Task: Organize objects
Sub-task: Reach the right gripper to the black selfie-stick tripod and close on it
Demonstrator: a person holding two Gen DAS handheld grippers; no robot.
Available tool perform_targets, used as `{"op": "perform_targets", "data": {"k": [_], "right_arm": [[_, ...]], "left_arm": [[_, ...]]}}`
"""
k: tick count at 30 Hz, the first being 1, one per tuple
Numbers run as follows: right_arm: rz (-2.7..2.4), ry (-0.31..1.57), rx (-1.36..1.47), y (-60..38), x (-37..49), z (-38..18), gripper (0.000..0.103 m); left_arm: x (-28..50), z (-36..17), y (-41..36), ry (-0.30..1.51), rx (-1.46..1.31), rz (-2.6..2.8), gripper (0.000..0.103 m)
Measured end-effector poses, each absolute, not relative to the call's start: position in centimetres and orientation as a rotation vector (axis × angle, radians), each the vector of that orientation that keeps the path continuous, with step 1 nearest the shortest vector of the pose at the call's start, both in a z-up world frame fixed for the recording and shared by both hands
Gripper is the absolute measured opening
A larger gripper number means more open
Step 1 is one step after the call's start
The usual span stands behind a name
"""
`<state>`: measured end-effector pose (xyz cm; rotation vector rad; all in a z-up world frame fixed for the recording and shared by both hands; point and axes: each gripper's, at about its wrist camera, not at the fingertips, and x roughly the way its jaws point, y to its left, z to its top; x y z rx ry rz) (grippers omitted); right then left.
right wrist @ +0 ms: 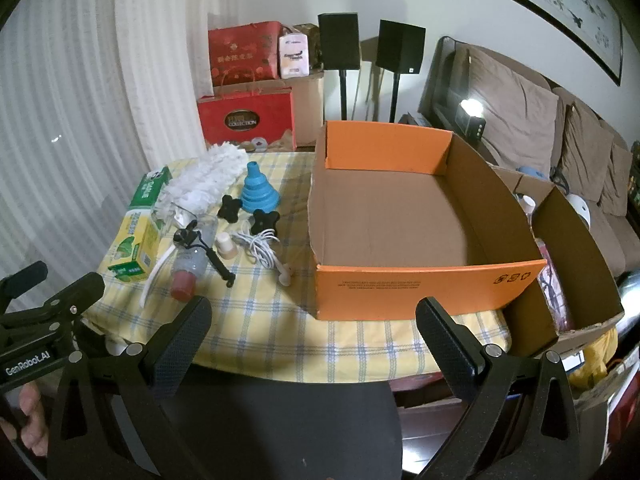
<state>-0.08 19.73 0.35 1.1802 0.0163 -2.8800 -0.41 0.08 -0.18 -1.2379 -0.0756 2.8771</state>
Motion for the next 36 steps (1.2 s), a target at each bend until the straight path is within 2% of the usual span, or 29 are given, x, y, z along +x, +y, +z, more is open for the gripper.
{"op": "perform_targets", "data": {"k": [12, 23, 36], "right_arm": [[-2.877, 0.029, 1.188, 19.6, -0.3, 0.0, 0.103], [-2.849, 0.048, 1.145, 19.3, -1.9, 0.0, 0.103], [-2.751, 0.083, 1.051, 16.1, -3.7, -0.1, 0.103]], "left_arm": [[-0.6, -0.2, -0.1, -0.068, -1.237, 2.886, 0.103], [-2.1, -0.8, -3.3, -0.074, -1.198, 2.874, 0.103], [-3.2, -2.0, -6.1, -0.148, -1.197, 2.863, 0.103]]}}
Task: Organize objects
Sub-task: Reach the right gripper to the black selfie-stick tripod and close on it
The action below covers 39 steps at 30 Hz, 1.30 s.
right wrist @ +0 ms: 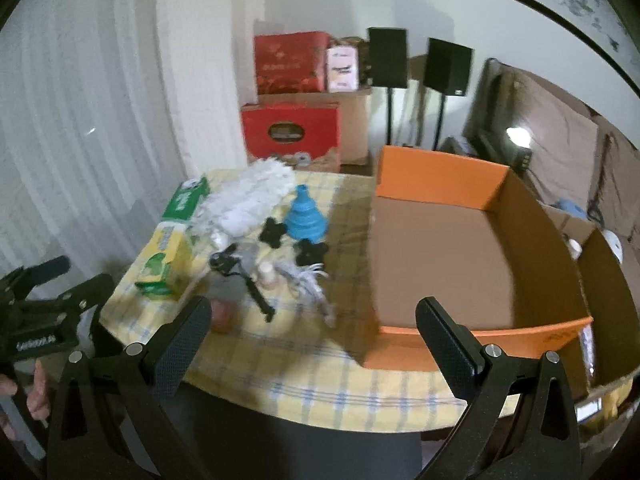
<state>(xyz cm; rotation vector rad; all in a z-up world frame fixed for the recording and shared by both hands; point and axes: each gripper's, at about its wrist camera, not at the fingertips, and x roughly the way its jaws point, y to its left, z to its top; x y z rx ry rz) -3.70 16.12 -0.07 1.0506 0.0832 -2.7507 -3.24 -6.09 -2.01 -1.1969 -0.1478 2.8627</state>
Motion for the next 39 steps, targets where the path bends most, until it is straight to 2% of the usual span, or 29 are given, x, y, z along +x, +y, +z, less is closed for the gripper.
{"op": "perform_targets", "data": {"k": [1, 7, 9, 11, 16, 18, 27, 39], "right_arm": [[-2.729, 0.088, 1.054, 15.7, -3.8, -0.4, 0.101], [-2.594, 0.106, 1.101, 13.9, -4.7, -2.9, 0.075], [-2.563, 0.125, 1.122, 13.4, -5.1, -3.7, 0.059], [-2.536, 0.136, 1.139, 13.0, -5.5, -4.6, 0.051], [-2.494, 0.130, 1.174, 12.5, -7.4, -6.4, 0.048], [-2.478, 0.130, 1.191, 12.5, -8.4, -7.0, 0.040], [-2.408, 0.231, 1.261, 11.0, -11.1, -9.4, 0.032], [-2.371, 0.355, 1.273, 9.8, -12.6, -11.2, 0.030]], "left_arm": [[-3.5, -2.1, -6.3, -0.153, -1.200, 2.860, 0.103], [-4.3, -2.4, -7.3, -0.221, -1.197, 2.841, 0.101], [-4.4, -2.7, -7.3, -0.233, -1.193, 2.827, 0.099], [-4.5, -3.0, -7.2, -0.226, -1.199, 2.814, 0.098], [-4.9, -3.7, -7.0, -0.215, -1.218, 2.804, 0.098], [-5.1, -4.0, -7.1, -0.228, -1.225, 2.801, 0.098], [-6.2, -4.9, -7.3, -0.273, -1.255, 2.762, 0.098], [-6.8, -5.4, -7.1, -0.292, -1.267, 2.726, 0.098]]}}
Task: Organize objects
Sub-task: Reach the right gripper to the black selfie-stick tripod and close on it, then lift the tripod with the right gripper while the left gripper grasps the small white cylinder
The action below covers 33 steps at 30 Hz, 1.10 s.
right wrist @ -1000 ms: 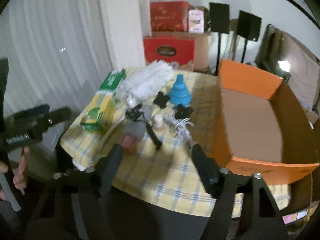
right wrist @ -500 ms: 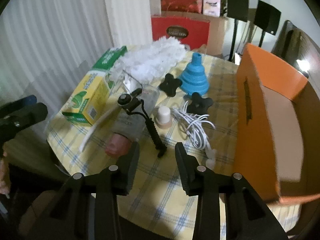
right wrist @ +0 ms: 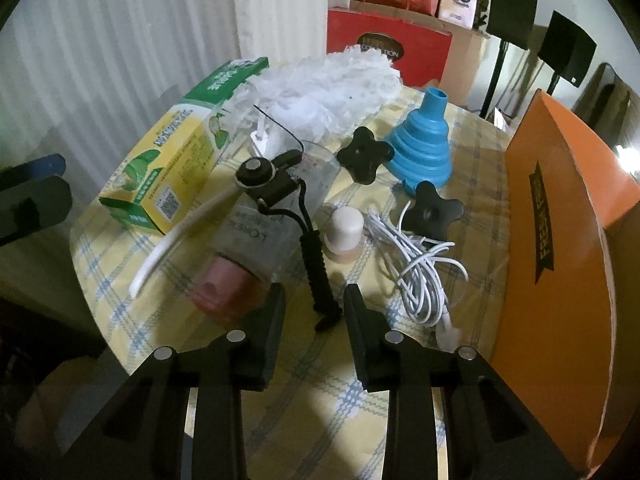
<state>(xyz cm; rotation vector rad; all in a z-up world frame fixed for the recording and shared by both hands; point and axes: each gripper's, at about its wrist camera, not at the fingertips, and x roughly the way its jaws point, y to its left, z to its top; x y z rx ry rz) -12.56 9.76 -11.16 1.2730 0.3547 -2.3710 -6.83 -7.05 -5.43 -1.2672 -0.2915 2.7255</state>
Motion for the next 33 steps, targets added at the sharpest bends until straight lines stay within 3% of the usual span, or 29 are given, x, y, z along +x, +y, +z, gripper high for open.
{"op": "perform_targets", "data": {"k": [3, 4, 5, 6, 18, 33], "right_arm": [[-2.364, 0.366, 1.280, 9.7, -13.0, -11.5, 0.029], [-2.363, 0.360, 1.275, 9.7, -13.0, -11.5, 0.025], [-2.361, 0.354, 1.270, 9.8, -13.1, -11.5, 0.013], [-2.359, 0.348, 1.267, 9.8, -13.1, -11.5, 0.012], [-2.357, 0.159, 1.219, 10.7, -11.8, -9.3, 0.010], [-2.502, -0.002, 0.992, 14.3, -8.3, -0.2, 0.010]], "left_arm": [[-6.9, -5.5, -6.9, -0.289, -1.270, 2.722, 0.098], [-7.0, -5.5, -6.9, -0.291, -1.273, 2.720, 0.098], [-7.0, -5.6, -6.9, -0.292, -1.273, 2.718, 0.098], [-7.0, -5.6, -6.9, -0.292, -1.274, 2.717, 0.098], [-6.8, -5.3, -5.5, -0.257, -1.269, 2.669, 0.098], [-7.4, -3.1, -3.3, -0.188, -1.204, 2.662, 0.098]]}}
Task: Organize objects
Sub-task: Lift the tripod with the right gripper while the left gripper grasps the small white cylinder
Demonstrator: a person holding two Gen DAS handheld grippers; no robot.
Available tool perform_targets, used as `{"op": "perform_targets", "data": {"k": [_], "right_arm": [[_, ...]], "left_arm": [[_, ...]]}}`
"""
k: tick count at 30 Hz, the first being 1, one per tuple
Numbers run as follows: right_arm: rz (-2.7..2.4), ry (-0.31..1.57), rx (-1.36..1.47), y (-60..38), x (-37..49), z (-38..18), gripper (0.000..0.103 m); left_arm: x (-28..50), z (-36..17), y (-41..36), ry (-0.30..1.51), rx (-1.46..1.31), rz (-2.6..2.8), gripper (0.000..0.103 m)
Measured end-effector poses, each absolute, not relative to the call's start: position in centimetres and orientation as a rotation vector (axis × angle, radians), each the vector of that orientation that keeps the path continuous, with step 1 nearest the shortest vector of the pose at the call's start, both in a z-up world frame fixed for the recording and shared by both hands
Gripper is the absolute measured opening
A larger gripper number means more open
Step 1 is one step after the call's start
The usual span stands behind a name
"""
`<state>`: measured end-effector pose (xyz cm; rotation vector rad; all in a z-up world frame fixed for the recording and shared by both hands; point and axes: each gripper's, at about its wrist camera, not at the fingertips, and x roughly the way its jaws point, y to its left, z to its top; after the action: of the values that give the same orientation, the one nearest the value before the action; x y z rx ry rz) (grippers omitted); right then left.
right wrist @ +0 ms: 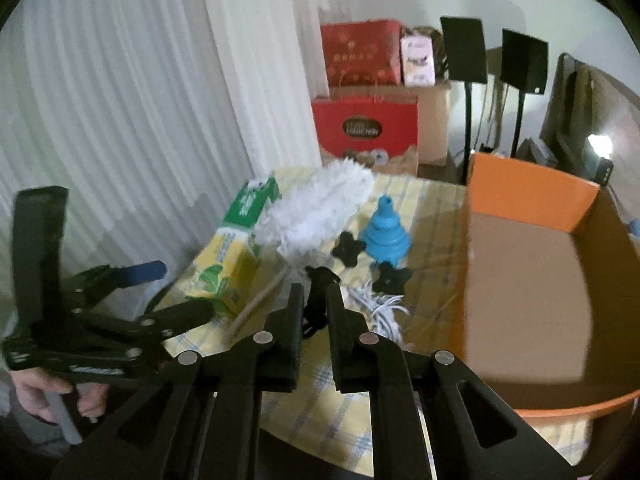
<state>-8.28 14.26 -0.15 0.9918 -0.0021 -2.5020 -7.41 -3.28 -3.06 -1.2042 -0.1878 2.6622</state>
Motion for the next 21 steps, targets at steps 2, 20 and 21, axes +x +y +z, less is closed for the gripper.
{"op": "perform_targets", "data": {"k": [2, 20, 21], "right_arm": [[-2.513, -0.023, 0.977, 14.9, -7.8, 0.6, 0.010], [-2.512, -0.059, 1.103, 18.7, -5.5, -0.5, 0.005], [-2.499, -0.056, 1.134, 18.5, -5.3, -1.6, 0.005]], "left_arm": [[-7.9, -3.1, -2.5, -0.170, -1.199, 2.640, 0.098], [-13.3, -5.9, 4.1, -0.034, -1.254, 2.494, 0.079], [-13.4, -5.9, 4.4, -0.023, -1.250, 2.489, 0.079]]}}
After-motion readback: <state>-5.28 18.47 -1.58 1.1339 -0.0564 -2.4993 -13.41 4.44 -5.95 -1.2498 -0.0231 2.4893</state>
